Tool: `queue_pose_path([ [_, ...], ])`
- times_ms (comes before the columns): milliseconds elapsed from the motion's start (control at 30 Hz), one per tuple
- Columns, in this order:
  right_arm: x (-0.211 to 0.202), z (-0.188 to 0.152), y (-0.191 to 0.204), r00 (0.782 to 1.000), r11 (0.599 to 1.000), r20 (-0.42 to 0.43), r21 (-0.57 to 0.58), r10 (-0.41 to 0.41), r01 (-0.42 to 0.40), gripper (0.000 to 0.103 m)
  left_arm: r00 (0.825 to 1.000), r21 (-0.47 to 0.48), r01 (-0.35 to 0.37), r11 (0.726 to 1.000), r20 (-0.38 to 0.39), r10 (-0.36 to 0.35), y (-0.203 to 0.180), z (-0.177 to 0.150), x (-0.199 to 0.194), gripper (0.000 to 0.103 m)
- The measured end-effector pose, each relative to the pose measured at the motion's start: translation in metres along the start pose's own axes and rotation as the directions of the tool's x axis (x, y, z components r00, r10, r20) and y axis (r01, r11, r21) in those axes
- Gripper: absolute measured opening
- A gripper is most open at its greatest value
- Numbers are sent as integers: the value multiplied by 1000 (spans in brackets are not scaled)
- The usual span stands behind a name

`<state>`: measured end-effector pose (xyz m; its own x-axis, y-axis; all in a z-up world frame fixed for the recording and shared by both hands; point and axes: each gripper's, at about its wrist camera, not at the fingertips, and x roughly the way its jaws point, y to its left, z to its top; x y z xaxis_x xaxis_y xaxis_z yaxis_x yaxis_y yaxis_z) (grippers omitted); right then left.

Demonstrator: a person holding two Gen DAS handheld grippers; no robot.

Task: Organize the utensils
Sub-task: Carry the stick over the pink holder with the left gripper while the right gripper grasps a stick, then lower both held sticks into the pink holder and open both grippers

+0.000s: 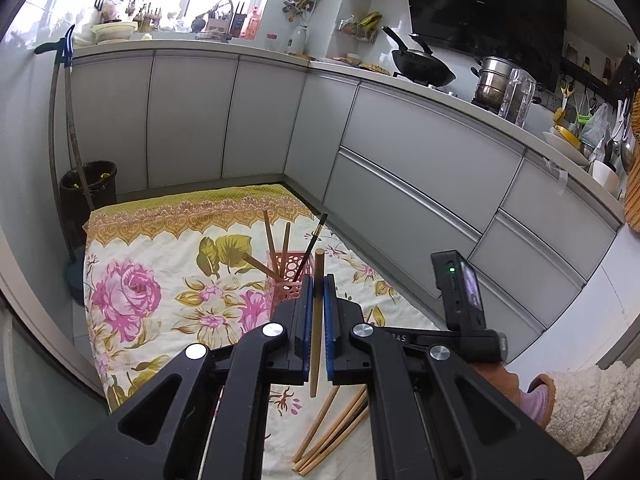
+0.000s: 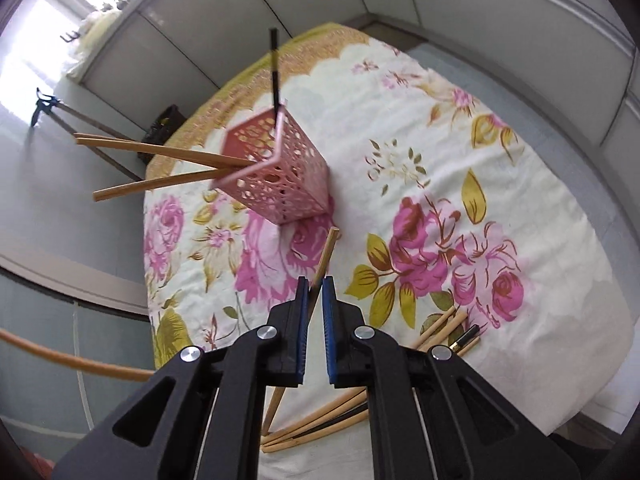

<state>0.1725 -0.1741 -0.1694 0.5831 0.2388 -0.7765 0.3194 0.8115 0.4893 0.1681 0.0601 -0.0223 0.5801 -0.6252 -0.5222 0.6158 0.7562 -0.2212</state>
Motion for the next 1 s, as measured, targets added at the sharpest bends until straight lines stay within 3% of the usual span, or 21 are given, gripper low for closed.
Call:
queue_pose_path([
  [333, -83, -14, 20, 979, 991, 190, -123, 72, -49, 5, 998, 21, -8, 1000, 57, 6, -22, 7, -15, 4],
  [600, -146, 8, 17, 950, 986, 296, -153, 103, -60, 5, 993, 16, -18, 1000, 121, 16, -49, 35, -7, 4],
  [833, -186, 41, 9, 915, 985, 387, -165, 117, -56, 5, 974, -16, -108, 994, 201, 108, -60, 83, 23, 4],
  [1000, -192, 65, -4, 904, 986, 408, -148, 127, -71, 5, 955, -40, -207, 977, 209, 211, -55, 108, 66, 4],
])
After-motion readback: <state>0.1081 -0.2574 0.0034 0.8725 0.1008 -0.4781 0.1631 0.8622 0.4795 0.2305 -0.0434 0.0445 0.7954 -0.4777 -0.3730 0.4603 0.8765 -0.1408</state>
